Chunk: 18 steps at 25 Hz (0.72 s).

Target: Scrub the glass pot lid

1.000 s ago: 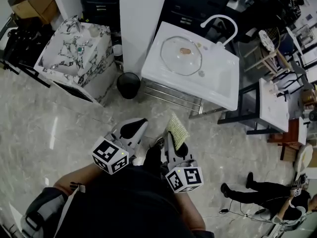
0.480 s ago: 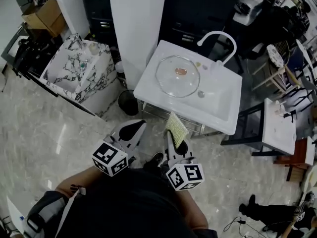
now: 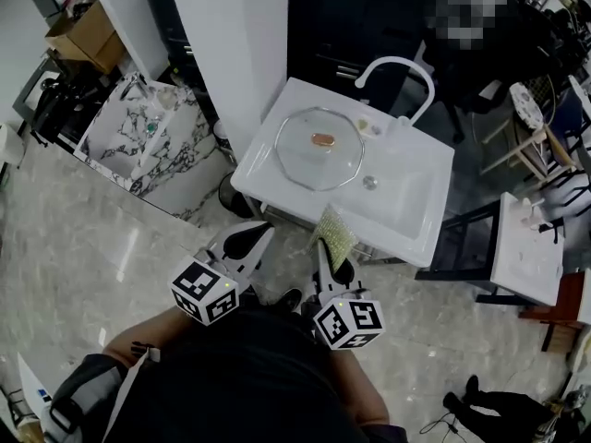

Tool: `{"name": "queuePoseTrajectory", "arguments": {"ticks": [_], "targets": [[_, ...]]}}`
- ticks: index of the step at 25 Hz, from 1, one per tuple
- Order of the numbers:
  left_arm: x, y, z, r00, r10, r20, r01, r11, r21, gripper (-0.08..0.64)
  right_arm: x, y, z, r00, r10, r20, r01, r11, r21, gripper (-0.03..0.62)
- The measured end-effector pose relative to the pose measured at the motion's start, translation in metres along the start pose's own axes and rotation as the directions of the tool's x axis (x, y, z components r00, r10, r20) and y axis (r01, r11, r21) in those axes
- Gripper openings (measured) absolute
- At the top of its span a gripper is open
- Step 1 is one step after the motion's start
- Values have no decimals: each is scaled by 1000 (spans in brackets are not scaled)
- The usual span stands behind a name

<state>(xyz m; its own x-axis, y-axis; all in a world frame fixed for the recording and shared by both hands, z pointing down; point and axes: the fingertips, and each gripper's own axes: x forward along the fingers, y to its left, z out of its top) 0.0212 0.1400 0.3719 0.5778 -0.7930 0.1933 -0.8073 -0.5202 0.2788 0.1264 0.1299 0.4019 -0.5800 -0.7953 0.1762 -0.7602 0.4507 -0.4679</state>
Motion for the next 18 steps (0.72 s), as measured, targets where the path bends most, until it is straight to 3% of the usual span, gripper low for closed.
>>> {"name": "queuePoseTrajectory", "arguments": {"ticks": [7,14,18], "targets": [[39,28,-2,999,-9,-39,7,999,-44,0,35,-27,0,999,-23,-38,25,999,48,66],[103,69,29,992,-128,-12,127,989,-79,0,84,-64,31,988,-150,-36,152,988,39,66],[127,111,44,988,-154,4,153,982,-108,0,124,-75,43,980,-194,-42,195,980,32,66]]}}
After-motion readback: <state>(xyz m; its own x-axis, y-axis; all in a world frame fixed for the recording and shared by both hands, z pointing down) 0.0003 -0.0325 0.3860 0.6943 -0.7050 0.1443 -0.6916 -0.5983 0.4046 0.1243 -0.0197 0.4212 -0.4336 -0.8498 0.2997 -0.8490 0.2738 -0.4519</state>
